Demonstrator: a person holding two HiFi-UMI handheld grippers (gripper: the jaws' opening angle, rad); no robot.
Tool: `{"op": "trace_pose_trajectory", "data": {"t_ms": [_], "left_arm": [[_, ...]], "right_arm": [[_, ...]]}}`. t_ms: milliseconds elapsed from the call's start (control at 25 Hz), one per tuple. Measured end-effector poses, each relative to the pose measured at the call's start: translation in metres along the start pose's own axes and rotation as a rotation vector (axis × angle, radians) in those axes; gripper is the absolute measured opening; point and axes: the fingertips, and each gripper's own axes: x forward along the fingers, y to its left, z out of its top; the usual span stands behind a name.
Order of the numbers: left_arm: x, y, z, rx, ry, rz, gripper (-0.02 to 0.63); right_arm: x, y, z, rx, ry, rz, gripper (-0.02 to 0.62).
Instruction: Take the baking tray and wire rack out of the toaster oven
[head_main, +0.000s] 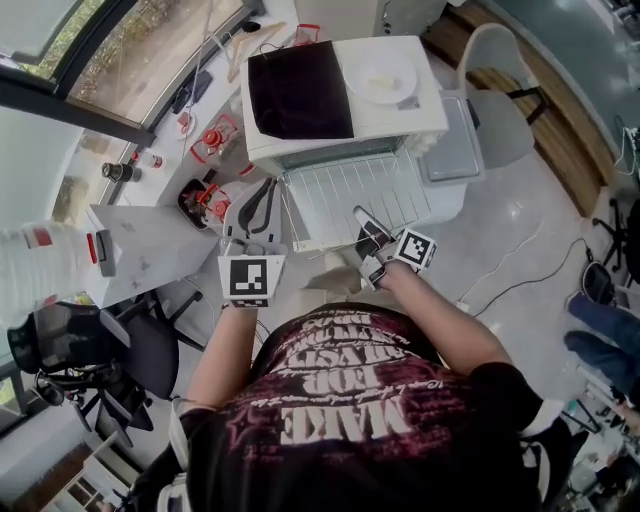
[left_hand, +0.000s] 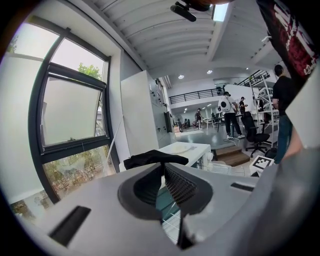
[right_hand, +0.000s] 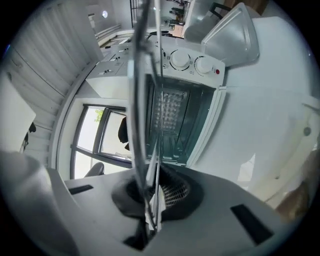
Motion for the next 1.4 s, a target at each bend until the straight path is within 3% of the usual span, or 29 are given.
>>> {"op": "trace_pose_trajectory", "data": {"t_ms": [520,800,920,1040,1200,1320,1400], "left_arm": [[0.027,-0.039,0.016,-0.024,-0.047,-0.102,0.025],[0.046,-0.094,0.048,-0.012,-0.075,-0.142,0.025],[0.044,-0.101,0.049,-0.014,-0.081,-0.134,0.025],[0.041,-0.116,0.055,-0.012,-0.079,-0.107,0.025],[0.037,-0.151,0.064,-0.025,-0.062,-0.056,0.025],[0.034,-0.174,0.071,-0.037,-0.056,-0.013,0.025],[0.033,-0.19,0.075,-0.048,-0.058,0.014,0.025]], "right_arm": [[-0.079,-0.002,0.0,-0.021,0.06,-0.046,0.006],[-0.132,-0.002,0.026,-0.015,0.063,-0.063,0.006],[-0.138,-0.006,0.029,-0.034,0.072,-0.068,0.006],[-0.159,-0.02,0.037,-0.024,0.091,-0.132,0.006],[-0.181,-0.015,0.057,-0.049,0.133,-0.048,0.006],[-0.203,-0.023,0.069,-0.026,0.174,-0.087,0.006],[-0.213,-0.02,0.078,-0.046,0.208,-0.061,0.006]]}}
